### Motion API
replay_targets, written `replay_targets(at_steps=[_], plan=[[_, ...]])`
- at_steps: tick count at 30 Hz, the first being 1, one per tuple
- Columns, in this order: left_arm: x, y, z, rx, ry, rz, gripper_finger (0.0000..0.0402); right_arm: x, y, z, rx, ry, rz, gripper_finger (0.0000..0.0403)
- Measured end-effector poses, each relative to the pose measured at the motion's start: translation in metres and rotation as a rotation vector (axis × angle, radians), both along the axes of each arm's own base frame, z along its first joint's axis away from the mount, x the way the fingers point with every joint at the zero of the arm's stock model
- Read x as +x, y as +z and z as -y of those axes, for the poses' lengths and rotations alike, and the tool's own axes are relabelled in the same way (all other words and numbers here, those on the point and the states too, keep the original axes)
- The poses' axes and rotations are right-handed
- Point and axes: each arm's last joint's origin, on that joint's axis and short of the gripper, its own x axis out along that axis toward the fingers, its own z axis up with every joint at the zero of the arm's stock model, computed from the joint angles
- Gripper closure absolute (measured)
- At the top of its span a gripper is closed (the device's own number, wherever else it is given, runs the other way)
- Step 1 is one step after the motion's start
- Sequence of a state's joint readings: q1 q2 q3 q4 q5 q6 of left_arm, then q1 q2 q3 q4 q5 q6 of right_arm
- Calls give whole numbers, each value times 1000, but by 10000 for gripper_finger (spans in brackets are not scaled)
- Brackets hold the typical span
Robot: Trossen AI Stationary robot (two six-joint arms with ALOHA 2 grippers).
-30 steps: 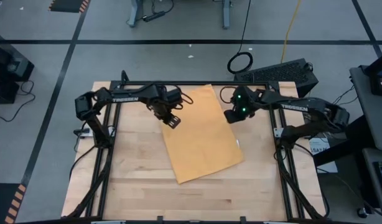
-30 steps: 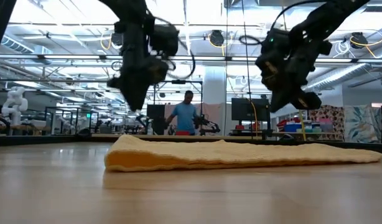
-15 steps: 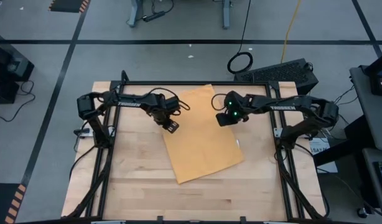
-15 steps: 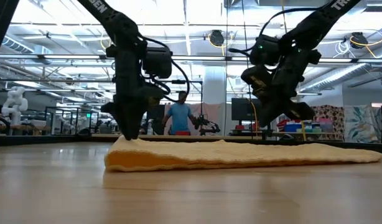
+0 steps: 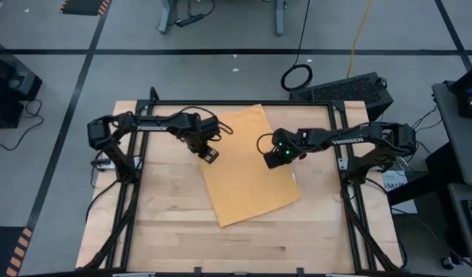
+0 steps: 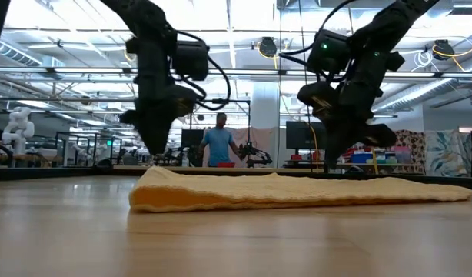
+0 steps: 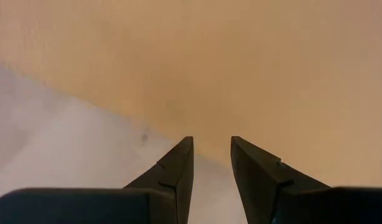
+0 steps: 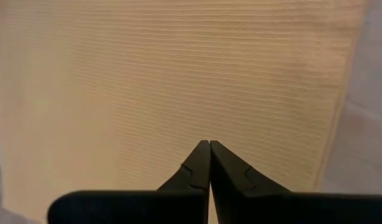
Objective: Roll towel
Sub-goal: Roll the yellow towel
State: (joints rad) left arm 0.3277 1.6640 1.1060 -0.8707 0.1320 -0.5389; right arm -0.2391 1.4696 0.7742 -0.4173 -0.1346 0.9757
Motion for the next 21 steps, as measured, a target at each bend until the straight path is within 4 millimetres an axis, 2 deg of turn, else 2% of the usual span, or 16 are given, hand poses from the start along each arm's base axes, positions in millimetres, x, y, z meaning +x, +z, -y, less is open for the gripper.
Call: replay_targets(at_steps=[4,9,14,21], plan=[[-3,-11,14,-7,-39,-25,291,1,-2,-5,-10,4,-21,403],[0,-35,19,2,-33,-28,291,5,-16,-10,-13,-14,-84,403],[6,-47,10,58,-24,-26,291,11,-34,-19,10,-15,-144,403],[11,-56,-13,74,24,35,291,23,-48,-34,78,-16,-132,402]])
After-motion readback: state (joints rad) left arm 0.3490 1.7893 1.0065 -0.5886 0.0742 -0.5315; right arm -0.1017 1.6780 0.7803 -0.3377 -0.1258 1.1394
